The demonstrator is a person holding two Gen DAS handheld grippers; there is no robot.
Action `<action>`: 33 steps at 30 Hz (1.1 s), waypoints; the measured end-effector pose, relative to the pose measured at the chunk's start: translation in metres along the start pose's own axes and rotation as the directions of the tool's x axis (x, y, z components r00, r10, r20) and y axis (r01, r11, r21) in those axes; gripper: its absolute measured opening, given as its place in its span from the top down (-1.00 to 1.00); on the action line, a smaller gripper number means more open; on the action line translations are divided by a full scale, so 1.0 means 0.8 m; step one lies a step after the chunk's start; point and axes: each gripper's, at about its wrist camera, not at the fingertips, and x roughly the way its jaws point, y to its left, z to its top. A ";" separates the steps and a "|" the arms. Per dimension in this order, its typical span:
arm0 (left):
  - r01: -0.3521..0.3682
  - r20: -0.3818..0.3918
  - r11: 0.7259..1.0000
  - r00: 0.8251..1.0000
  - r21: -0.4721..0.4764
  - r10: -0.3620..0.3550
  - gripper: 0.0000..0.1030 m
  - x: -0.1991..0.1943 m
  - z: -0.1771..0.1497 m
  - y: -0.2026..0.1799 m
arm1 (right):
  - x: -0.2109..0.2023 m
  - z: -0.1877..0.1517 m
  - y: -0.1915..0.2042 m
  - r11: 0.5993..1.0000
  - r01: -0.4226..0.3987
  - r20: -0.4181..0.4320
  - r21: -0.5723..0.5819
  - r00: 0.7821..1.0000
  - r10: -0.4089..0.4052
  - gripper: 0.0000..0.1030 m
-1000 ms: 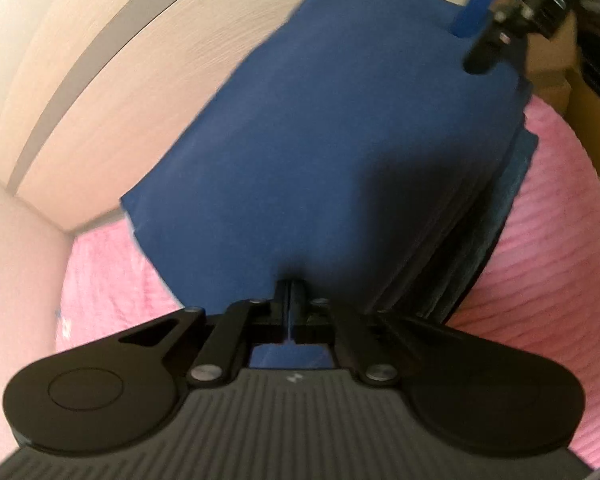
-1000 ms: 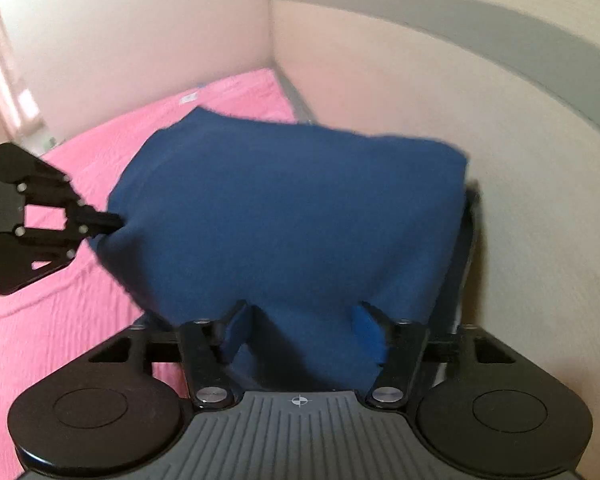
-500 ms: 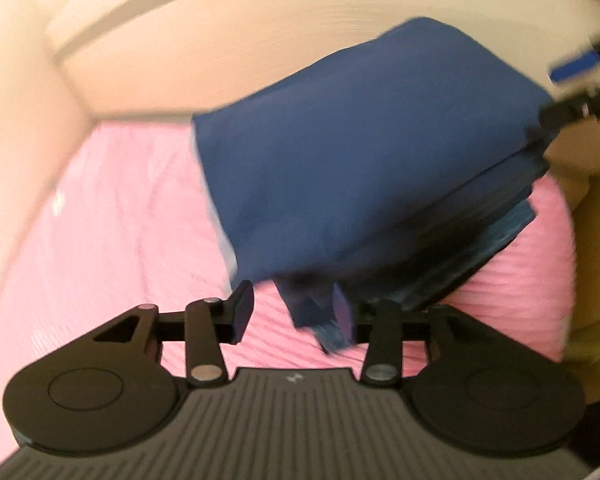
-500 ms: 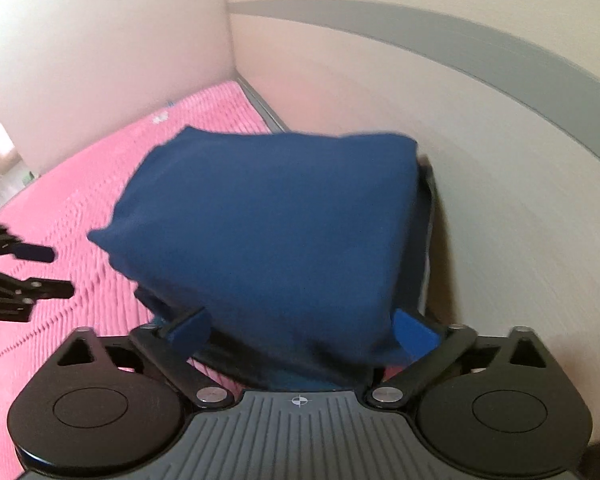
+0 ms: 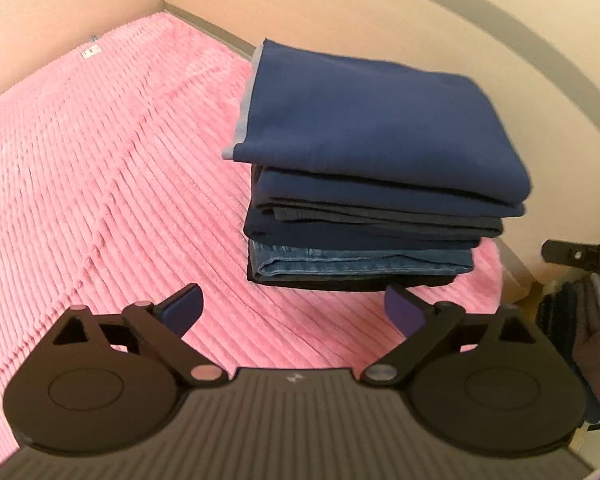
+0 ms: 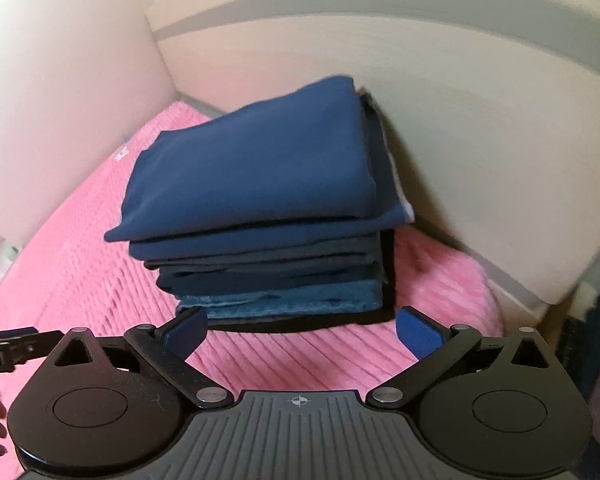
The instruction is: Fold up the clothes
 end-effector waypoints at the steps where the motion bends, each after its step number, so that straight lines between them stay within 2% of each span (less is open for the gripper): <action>1: 0.010 0.010 1.000 1.000 0.000 -0.010 -0.87 -0.010 -0.008 0.000 | -0.012 -0.010 0.008 1.000 0.010 0.016 0.000 1.000 -0.010 -0.99; 3: 0.020 0.032 1.000 0.999 0.021 -0.021 -0.88 -0.022 -0.028 -0.001 | -0.035 -0.033 0.024 1.000 0.021 0.037 0.012 0.999 -0.022 -0.99; 6: 0.008 0.071 0.997 0.997 0.077 -0.013 -0.90 -0.066 -0.054 0.003 | -0.061 -0.068 0.046 0.999 0.042 0.057 0.033 0.997 -0.044 -0.99; 9: 0.002 0.086 0.996 0.996 0.092 -0.010 -0.92 -0.101 -0.092 0.014 | -0.083 -0.103 0.068 0.995 0.015 0.027 0.094 0.999 -0.017 -0.99; 12: -0.011 0.077 0.996 0.997 0.083 0.004 -0.97 -0.139 -0.132 0.027 | -0.111 -0.133 0.095 0.996 0.000 0.024 0.094 1.000 -0.002 -0.99; 17: -0.017 0.075 0.998 0.997 0.053 0.013 -0.97 -0.186 -0.182 0.047 | -0.142 -0.155 0.119 0.997 -0.002 0.044 0.073 0.999 -0.001 -0.99; 24: -0.016 0.105 0.999 0.994 0.043 0.011 -0.97 -0.217 -0.186 0.041 | -0.154 -0.131 0.112 0.999 -0.005 0.069 0.044 0.998 0.002 -0.99; 28: -0.034 0.136 0.999 0.990 0.042 0.028 -0.97 -0.214 -0.167 0.017 | -0.159 -0.103 0.098 0.999 -0.044 0.074 0.007 0.996 0.043 -0.99; 33: -0.050 0.158 0.998 0.986 0.023 0.046 -0.97 -0.210 -0.143 -0.018 | -0.166 -0.086 0.075 1.000 -0.011 0.076 -0.029 0.997 0.013 -0.99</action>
